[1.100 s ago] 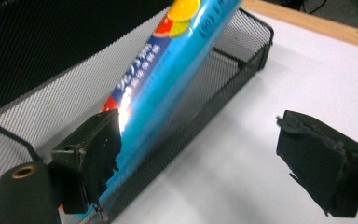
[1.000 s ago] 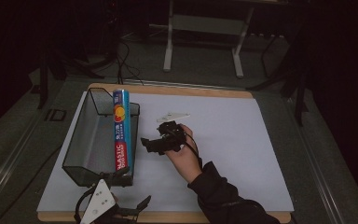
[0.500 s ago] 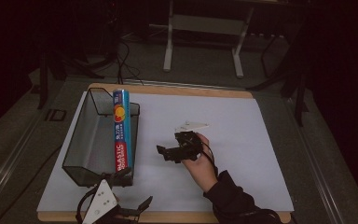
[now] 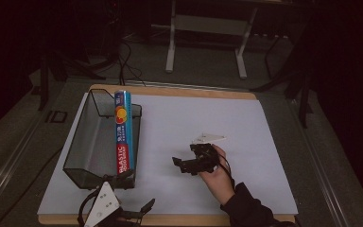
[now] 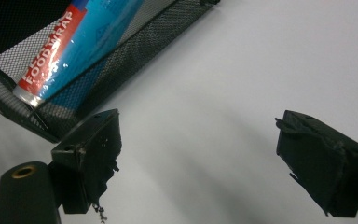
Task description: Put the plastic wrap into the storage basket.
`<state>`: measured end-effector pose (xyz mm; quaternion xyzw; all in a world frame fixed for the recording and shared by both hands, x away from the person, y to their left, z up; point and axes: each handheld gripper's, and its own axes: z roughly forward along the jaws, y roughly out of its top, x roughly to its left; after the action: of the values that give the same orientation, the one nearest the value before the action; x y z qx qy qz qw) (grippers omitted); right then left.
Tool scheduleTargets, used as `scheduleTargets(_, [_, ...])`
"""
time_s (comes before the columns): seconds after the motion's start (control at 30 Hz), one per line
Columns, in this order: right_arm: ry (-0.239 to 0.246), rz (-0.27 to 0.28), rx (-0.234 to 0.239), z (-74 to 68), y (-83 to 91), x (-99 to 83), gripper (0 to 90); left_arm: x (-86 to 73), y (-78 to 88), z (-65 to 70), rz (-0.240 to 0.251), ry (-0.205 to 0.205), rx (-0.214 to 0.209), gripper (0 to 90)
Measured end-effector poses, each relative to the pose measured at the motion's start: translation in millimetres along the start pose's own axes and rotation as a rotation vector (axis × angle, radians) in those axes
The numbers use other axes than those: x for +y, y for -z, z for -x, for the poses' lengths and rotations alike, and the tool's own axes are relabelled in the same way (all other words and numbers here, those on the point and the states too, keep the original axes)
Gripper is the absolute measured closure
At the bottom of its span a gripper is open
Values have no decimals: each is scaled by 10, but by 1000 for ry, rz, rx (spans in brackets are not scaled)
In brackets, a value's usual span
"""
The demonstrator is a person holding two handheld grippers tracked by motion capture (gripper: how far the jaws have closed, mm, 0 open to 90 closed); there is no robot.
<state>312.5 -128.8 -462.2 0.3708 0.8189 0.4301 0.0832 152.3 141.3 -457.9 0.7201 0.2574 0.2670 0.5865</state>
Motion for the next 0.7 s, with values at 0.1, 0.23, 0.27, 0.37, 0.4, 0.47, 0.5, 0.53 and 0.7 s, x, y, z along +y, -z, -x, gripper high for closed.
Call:
scheduleTargets(0.1, [-4, -4, -3, 36, 65, -46, 136, 0, 4, -3, 0, 0, 0, 31])
scheduleTargets(0.23, [-12, 2, -10, 85, 160, -114, 136, 2, 4, 3, 1, -1, 1, 31])
scheduleTargets(0.27, [-16, 1, -12, 97, 185, -133, 136, 2, 3, 4, 0, -2, 1, 31])
scheduleTargets(0.37, [-18, 2, -19, 132, 235, -181, 136, 1, -1, 4, -1, 3, -4, 31])
scheduleTargets(0.4, [-19, 2, -20, 141, 246, -195, 136, 1, -1, 5, -3, 4, -4, 31])
scheduleTargets(0.47, [-23, 1, -22, 154, 270, -237, 136, 2, 0, 3, -2, 5, -3, 31])
scheduleTargets(0.5, [-23, 2, -22, 161, 280, -259, 136, 2, 1, 2, -2, 5, -4, 31])
scheduleTargets(0.53, [-23, 2, -22, 161, 280, -259, 136, 2, 1, 2, -2, 5, -4, 31])
scheduleTargets(0.7, [-40, 15, -23, 205, 390, -364, 136, 1, -1, 5, -4, 1, -3, 31])
